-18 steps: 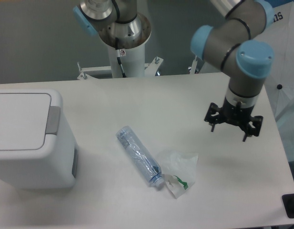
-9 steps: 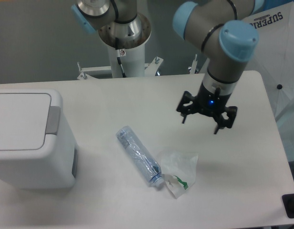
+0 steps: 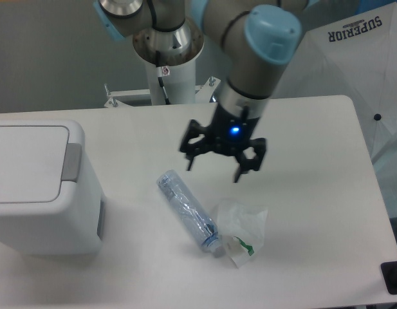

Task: Open the trash can
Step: 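Lower the gripper onto the edge of the trash can lid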

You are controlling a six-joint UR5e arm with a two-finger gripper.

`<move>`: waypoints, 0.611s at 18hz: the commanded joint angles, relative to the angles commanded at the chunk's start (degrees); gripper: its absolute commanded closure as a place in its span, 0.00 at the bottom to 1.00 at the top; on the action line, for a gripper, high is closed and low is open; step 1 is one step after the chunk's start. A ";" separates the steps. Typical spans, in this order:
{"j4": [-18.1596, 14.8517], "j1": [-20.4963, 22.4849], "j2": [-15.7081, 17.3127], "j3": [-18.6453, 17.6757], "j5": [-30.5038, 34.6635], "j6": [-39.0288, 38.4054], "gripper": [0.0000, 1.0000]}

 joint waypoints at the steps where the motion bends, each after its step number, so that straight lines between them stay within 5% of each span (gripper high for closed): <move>1: 0.09 -0.88 0.26 0.09 -0.26 -1.06 0.00; 11: 3.07 -7.29 1.67 0.18 -4.39 -11.87 0.00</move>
